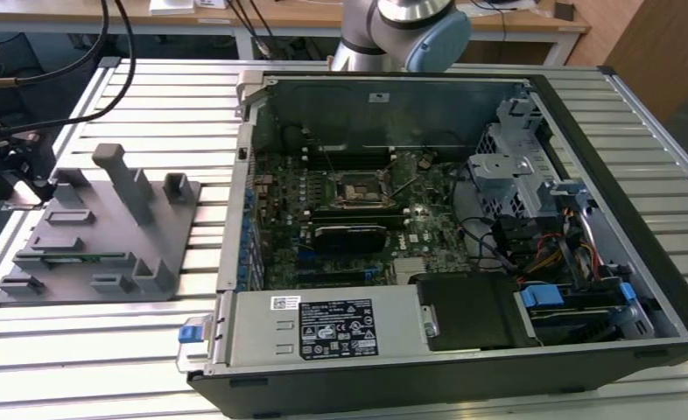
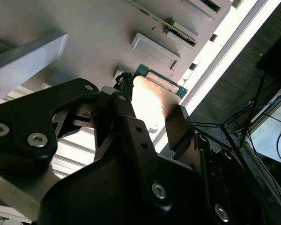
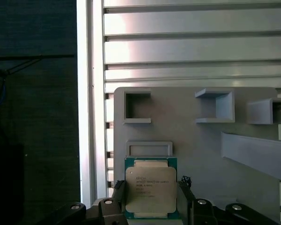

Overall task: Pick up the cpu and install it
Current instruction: 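Pick up the cpu and move it towards the insertion slot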

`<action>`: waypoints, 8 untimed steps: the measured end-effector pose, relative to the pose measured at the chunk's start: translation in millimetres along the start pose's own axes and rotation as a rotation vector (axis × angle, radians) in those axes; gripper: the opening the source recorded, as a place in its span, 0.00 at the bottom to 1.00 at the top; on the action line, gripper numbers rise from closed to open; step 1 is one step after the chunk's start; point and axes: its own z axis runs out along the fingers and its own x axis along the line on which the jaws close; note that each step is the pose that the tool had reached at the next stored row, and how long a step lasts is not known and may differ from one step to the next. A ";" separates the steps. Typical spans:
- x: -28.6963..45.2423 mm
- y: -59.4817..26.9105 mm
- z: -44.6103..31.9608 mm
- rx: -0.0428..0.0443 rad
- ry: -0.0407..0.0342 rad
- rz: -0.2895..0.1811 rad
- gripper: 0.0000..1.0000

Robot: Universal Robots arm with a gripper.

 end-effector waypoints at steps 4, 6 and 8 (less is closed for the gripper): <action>0.0 0.2 -3.7 0.0000 -0.0004 0.000 0.53; 0.1 0.3 -5.5 0.0000 -0.0005 0.000 0.53; 0.2 0.5 -7.2 0.0000 -0.0007 0.000 0.53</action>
